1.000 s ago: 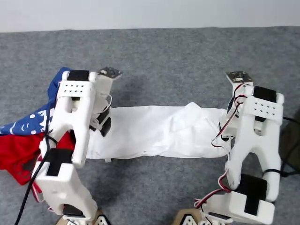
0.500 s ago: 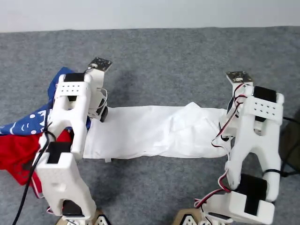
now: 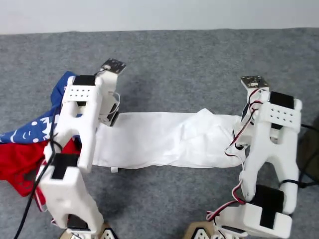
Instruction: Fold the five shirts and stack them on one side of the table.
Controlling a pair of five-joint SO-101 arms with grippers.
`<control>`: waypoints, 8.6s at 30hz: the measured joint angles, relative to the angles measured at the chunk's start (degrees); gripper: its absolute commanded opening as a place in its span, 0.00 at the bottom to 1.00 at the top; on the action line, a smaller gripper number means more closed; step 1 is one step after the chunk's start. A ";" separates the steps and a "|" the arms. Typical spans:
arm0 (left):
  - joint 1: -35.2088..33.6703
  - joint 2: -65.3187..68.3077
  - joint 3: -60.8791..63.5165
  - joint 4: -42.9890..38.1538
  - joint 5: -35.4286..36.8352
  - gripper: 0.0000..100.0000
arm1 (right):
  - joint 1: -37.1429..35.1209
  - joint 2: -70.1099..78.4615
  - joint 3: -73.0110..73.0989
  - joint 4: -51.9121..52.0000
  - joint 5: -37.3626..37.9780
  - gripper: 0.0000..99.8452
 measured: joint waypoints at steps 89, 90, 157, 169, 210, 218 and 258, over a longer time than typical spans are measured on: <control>23.30 4.04 -25.05 15.38 2.81 0.00 | 18.29 -10.90 6.59 -1.05 9.93 0.24; 23.91 4.04 -26.11 15.38 3.25 0.00 | 19.87 -10.90 6.59 -1.05 10.73 0.24; 31.74 18.55 -66.29 15.56 8.09 0.13 | 46.15 -18.02 15.47 8.53 32.62 0.24; 15.56 -9.93 -31.74 15.56 9.14 0.14 | 2.73 -31.03 13.71 8.09 1.49 0.30; -5.63 -34.02 3.78 15.56 1.49 0.13 | -23.65 11.43 -10.90 3.08 -28.40 0.33; -5.10 -34.02 5.10 15.56 2.46 0.13 | -22.95 11.87 -10.90 2.55 -25.23 0.13; -0.62 -34.02 5.10 15.56 6.86 0.13 | 8.00 10.11 -10.90 1.58 0.70 0.01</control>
